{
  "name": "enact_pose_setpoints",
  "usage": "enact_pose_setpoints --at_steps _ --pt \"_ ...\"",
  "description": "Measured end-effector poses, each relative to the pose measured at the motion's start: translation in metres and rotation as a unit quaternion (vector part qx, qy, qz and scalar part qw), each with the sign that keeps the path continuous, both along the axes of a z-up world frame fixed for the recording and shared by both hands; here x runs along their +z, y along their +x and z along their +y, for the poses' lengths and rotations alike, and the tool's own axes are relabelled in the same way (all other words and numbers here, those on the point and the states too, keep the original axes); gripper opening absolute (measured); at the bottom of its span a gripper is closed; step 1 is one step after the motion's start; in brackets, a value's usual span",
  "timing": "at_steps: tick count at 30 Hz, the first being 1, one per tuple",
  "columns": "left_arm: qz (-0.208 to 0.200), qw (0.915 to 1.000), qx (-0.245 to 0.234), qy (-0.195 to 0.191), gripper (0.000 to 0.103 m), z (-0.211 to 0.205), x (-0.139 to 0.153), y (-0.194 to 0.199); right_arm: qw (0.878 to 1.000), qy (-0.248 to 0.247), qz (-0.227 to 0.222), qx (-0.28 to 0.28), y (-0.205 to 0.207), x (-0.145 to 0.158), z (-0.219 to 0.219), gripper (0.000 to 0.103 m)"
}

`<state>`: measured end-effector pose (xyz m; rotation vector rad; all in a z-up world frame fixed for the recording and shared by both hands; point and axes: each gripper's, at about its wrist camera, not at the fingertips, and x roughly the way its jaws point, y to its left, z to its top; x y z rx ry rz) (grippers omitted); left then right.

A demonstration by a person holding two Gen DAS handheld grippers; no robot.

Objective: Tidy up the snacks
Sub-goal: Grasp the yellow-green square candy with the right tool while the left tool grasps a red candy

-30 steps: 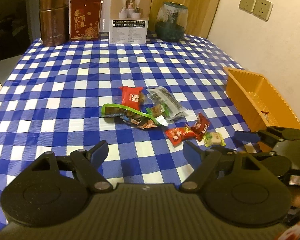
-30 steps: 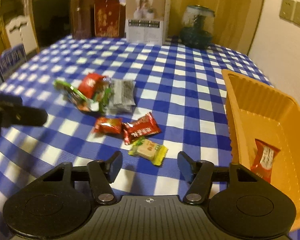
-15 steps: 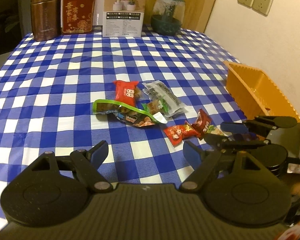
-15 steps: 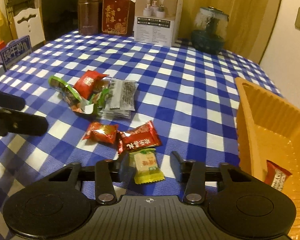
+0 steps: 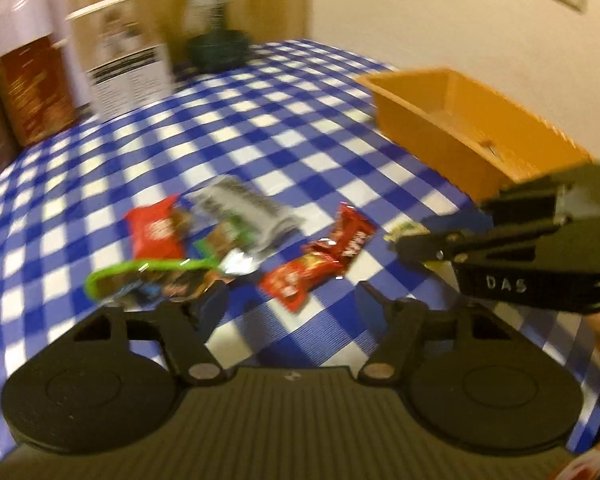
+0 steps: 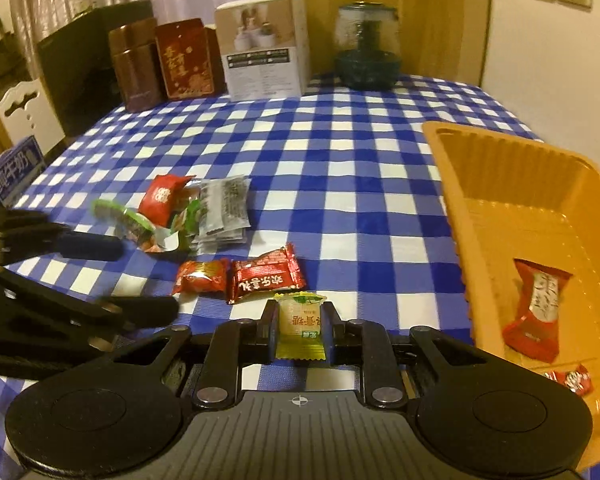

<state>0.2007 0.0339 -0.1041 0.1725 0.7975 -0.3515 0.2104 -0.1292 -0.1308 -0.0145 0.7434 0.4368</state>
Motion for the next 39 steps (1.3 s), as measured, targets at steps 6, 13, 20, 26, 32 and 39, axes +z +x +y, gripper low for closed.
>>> enact_pose_setpoints --at_steps 6,13,20,26,32,39 --pt "-0.009 0.9988 -0.039 0.029 0.049 -0.019 -0.008 0.017 1.000 0.003 -0.002 -0.008 -0.004 0.002 -0.003 0.022" --pt "0.009 0.9980 -0.046 0.042 0.031 -0.024 -0.015 0.021 1.000 0.008 0.002 -0.015 -0.006 0.001 -0.004 0.022" --pt "0.015 0.9989 -0.020 0.040 0.028 -0.024 -0.011 0.010 1.000 0.015 0.004 -0.022 -0.009 0.002 -0.005 0.022" --pt "-0.001 0.9969 -0.052 0.059 0.029 -0.032 -0.015 0.012 0.999 0.019 0.008 -0.031 -0.013 0.005 -0.010 0.022" --pt "0.017 0.9981 -0.044 0.041 0.029 -0.028 -0.015 0.014 0.999 0.023 0.012 -0.035 -0.017 0.005 -0.012 0.022" --pt "0.028 0.9991 -0.010 0.029 0.023 -0.024 -0.009 0.000 0.999 0.028 0.012 -0.040 -0.020 0.009 -0.015 0.022"
